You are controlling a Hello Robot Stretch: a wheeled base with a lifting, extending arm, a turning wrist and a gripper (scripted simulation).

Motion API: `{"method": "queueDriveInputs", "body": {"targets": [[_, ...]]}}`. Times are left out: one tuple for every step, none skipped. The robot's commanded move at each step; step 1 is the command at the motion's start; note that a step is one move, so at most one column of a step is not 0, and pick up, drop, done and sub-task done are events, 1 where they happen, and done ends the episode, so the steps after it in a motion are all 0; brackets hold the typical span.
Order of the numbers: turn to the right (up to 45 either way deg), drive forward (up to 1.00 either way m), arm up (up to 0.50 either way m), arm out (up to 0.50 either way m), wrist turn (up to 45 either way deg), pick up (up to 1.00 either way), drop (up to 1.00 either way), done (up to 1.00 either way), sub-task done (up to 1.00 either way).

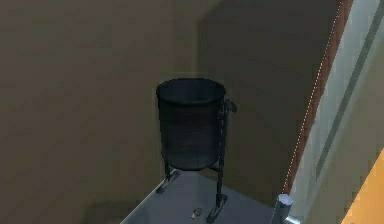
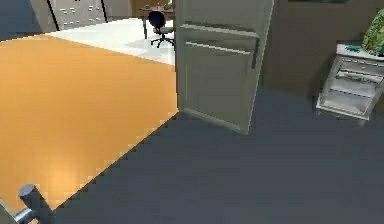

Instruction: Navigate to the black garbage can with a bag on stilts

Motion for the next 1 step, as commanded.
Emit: {"method": "queueDriveInputs", "body": {"targets": [[0.0, 0.0, 0.0, 0.0, 0.0, 0.0, 0.0, 1.0, 0.0]]}}
